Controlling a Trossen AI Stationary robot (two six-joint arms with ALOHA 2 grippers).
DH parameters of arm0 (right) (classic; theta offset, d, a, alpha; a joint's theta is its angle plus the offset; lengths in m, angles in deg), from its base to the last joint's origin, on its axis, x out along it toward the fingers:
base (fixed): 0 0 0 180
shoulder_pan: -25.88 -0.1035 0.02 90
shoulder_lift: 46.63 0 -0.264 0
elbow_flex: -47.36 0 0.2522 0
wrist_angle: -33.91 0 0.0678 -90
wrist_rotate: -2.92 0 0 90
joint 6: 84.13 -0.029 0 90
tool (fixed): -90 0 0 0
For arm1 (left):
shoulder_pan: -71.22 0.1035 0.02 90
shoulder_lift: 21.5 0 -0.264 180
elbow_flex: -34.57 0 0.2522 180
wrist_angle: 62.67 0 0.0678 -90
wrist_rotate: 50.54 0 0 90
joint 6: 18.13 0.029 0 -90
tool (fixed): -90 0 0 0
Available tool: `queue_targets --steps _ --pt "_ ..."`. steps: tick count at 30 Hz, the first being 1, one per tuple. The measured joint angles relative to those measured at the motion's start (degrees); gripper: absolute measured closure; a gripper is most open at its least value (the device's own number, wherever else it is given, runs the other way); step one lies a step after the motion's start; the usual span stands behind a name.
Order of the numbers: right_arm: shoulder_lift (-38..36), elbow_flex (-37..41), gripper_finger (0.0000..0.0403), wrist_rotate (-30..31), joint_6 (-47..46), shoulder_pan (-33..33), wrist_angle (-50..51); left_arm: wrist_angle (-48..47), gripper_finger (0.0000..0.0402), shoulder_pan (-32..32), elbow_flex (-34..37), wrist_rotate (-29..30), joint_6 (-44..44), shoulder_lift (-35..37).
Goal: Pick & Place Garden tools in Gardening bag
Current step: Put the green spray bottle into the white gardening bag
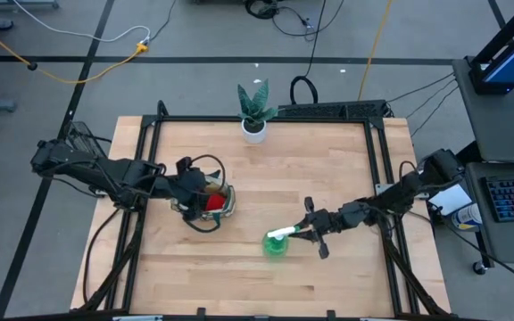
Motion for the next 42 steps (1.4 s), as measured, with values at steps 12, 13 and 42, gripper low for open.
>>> queue_targets --steps 12,13,42 --pt "0.0 0.0 0.0366 0.0 0.0 4.6 -0.7 5.9 0.0231 0.0 0.0 0.0 0.0 0.0" --pt "0.0 0.0 0.0367 -0.1 0.1 5.0 -0.7 6.6 0.0231 0.0 0.0 0.0 0.0 0.0" --pt "0.0 -5.1 0.0366 -18.0 5.5 15.2 -1.6 22.6 0.0231 -3.7 0.0 -0.2 -0.2 -11.3"
